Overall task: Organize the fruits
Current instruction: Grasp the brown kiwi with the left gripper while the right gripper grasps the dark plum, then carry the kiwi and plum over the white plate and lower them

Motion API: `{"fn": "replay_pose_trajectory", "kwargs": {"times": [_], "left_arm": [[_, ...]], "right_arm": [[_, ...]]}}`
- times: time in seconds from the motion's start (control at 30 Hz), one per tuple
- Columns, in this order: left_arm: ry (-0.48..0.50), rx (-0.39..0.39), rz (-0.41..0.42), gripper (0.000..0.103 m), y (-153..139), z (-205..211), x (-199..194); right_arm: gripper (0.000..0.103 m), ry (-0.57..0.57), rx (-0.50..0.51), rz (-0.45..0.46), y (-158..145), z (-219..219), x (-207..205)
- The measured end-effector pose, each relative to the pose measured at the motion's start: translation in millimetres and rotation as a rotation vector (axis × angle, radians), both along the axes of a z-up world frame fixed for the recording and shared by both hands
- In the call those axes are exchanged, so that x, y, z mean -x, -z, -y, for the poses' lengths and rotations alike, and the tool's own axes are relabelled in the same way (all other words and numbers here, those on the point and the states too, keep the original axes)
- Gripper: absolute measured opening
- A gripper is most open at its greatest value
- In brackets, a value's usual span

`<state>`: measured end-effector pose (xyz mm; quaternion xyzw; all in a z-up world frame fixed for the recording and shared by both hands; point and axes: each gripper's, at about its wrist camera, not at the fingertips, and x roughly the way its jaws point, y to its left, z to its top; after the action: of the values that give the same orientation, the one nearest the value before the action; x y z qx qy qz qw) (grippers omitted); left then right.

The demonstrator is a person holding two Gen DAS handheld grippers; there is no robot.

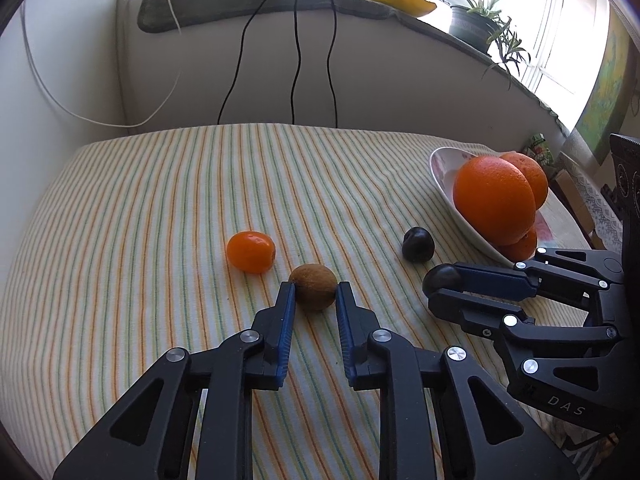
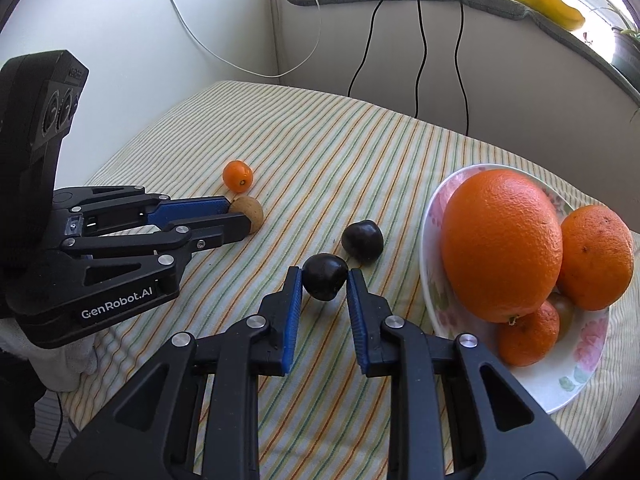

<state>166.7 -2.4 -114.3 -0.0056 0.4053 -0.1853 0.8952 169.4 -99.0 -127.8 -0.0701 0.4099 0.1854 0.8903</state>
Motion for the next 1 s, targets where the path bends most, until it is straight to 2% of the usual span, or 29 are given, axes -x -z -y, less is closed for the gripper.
{"fn": "replay_pose_trajectory", "kwargs": {"times": [0.13,0.27,0.37,0.5,0.7,1.0], "left_arm": [[-0.014,-0.038,-0.026,0.034,3.6,5.4,-7.6],[-0.015,-0.063,-0.020,0.034,3.6,10.1,-13.6],[-0.012,-0.078,-0.023,0.025,5.6,13.0,-17.5],[-0.013,-0.098,-0.004,0.025,3.5,15.7,-14.0],[-0.014,-0.055,0.022,0.025,-8.6,17.5,-4.7],[0.049,0.009,0.082,0.025,-39.9,48.6,0.9]], "right_arm": [[0.024,-0.013,-0.013,0.004,-3.1,0.4,4.9],[0.024,-0.022,-0.029,0.014,-8.8,2.3,11.9],[0.024,-0.026,-0.040,0.021,-11.6,5.9,14.5],[0.024,-0.026,-0.068,0.021,-16.4,12.4,18.1],[0.024,-0.021,-0.098,0.043,-28.5,28.0,26.6],[0.024,0.041,-0.133,0.084,-44.4,73.0,45.2]]}}
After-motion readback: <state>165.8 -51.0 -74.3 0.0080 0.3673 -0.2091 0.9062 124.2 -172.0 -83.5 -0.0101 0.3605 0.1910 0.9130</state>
